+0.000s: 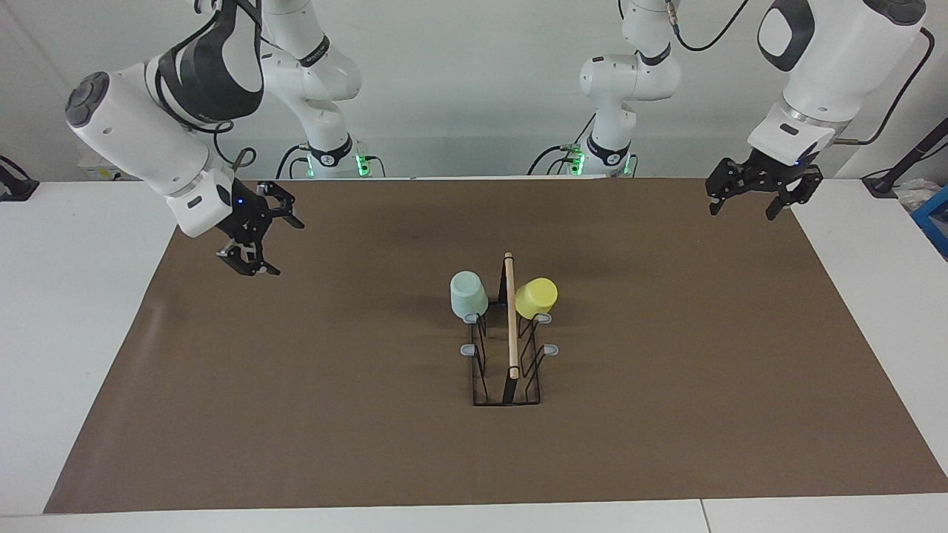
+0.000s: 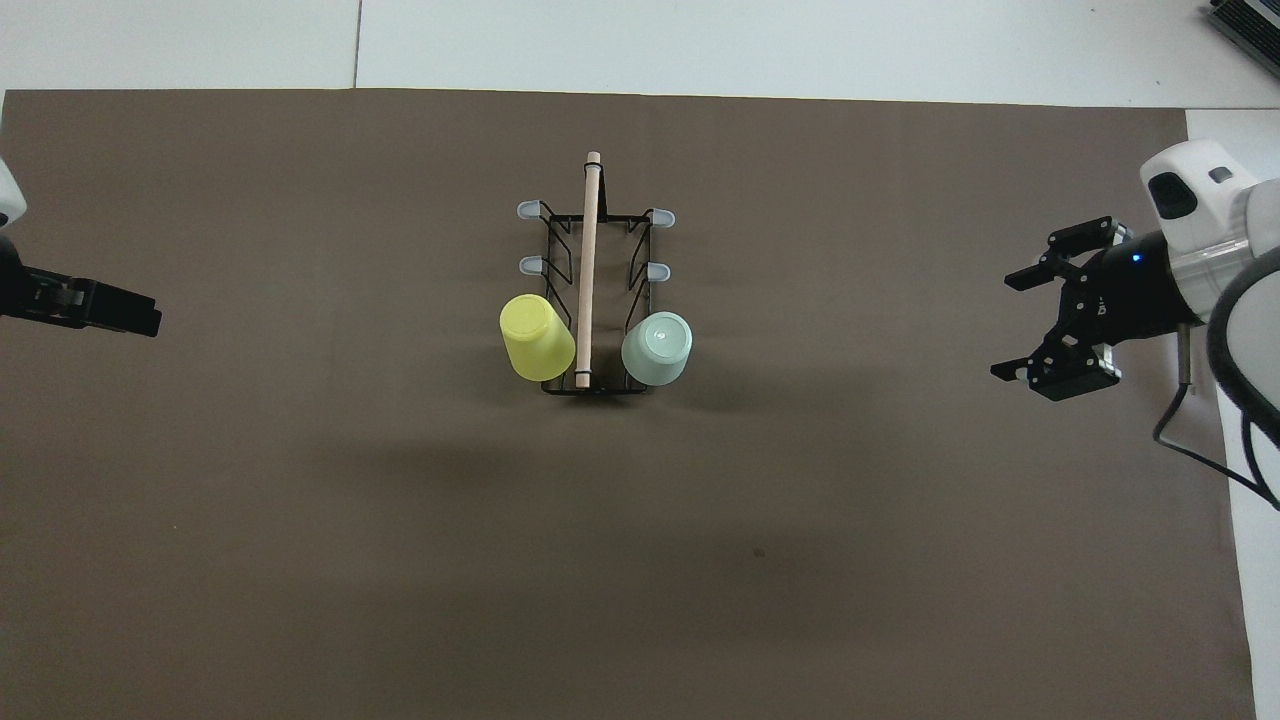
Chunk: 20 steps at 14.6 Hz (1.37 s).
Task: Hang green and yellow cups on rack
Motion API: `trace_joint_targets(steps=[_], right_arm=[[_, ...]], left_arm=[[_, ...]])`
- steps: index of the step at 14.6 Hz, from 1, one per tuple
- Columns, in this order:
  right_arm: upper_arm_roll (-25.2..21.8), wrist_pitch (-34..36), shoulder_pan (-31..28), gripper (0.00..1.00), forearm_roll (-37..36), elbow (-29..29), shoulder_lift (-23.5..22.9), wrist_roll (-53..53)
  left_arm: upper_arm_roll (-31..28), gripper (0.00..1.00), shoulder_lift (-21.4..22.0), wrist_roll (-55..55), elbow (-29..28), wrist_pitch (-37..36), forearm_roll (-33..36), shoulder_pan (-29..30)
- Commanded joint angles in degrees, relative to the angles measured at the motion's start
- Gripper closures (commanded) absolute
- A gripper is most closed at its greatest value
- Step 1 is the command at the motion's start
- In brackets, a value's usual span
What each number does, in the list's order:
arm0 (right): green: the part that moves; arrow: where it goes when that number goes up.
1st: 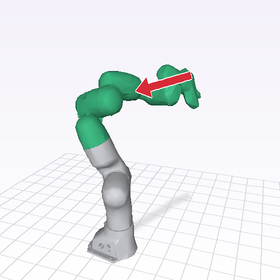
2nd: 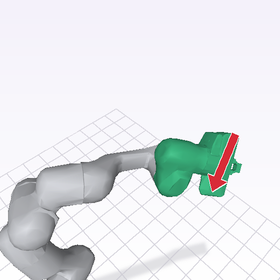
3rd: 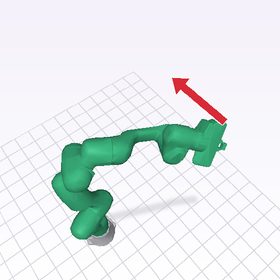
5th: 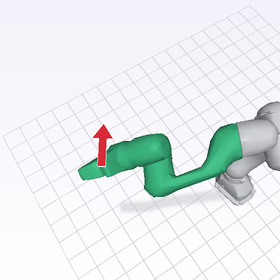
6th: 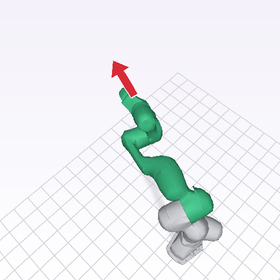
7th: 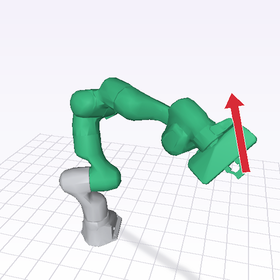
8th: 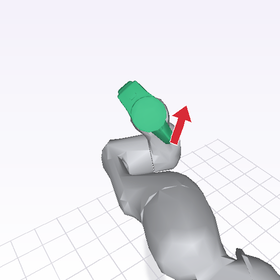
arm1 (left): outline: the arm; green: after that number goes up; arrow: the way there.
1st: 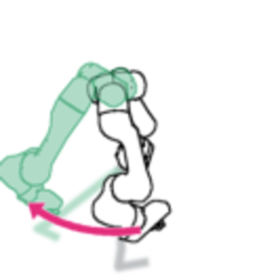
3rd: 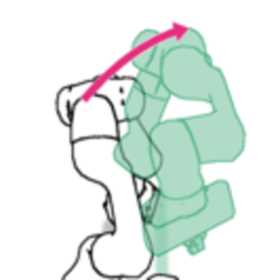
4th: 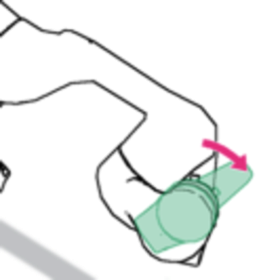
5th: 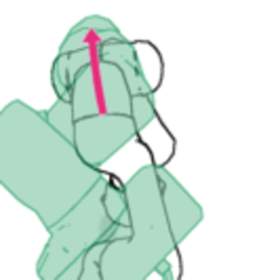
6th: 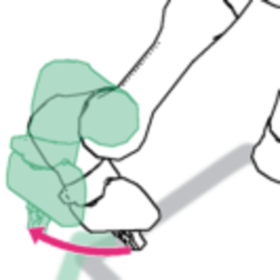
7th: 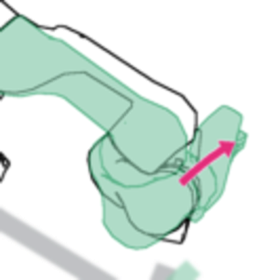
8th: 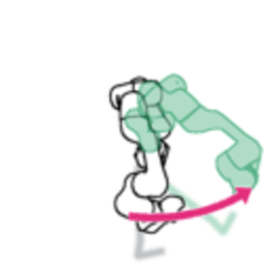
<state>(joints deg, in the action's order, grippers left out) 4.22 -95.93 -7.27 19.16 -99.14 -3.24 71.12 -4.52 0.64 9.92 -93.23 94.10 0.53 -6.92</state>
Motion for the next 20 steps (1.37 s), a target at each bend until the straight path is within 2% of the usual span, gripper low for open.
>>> trace_joint_targets(steps=[1,3,4,6,8,9,11,13,17,20], right_arm=[[0.26,5.82,-0.46,0.00,-4.28,3.94,0.08,-10.95],[0.96,8.46,-0.20,0.00,-9.20,7.80,0.25,-22.11],[0.97,9.52,-0.46,0.00,-8.70,8.87,-0.10,-27.65],[0.62,9.71,-1.34,0.00,-6.95,10.10,-0.62,-32.17],[0.18,6.05,-1.43,0.00,-7.72,9.93,-0.63,-33.58],[0.09,0.28,-1.51,0.00,-7.90,9.06,-0.63,-33.33],[-0.35,-2.15,-1.08,0.00,-11.13,8.35,-0.45,-33.50],[-0.44,0.11,-0.90,0.00,-11.60,9.05,-0.45,-35.33],[-1.49,10.74,2.08,0.00,-13.96,13.70,-0.45,-53.25],[-8.85,10.68,7.96,0.00,-13.88,13.80,-0.63,-54.06]], left_arm=[[0.39,0.00,0.15,-0.34,0.42,-0.76,0.88,0.32],[0.39,0.00,0.15,-0.34,0.42,-0.76,0.88,0.32],[0.39,0.00,0.15,-0.34,0.42,-0.76,0.88,0.32],[0.39,0.00,0.15,-0.34,0.42,-0.76,0.88,0.32],[0.39,0.00,0.15,-0.34,0.42,-0.76,0.88,0.32],[0.39,0.00,0.15,-0.34,0.42,-0.76,0.88,0.32],[0.39,0.00,0.15,-0.34,0.42,-0.76,0.88,0.32],[0.39,0.00,0.15,-0.34,0.42,-0.76,0.88,0.32],[0.39,0.00,0.15,-0.34,0.42,-0.76,0.88,0.41],[0.39,0.00,0.15,-0.34,0.42,-0.76,0.88,0.41]])
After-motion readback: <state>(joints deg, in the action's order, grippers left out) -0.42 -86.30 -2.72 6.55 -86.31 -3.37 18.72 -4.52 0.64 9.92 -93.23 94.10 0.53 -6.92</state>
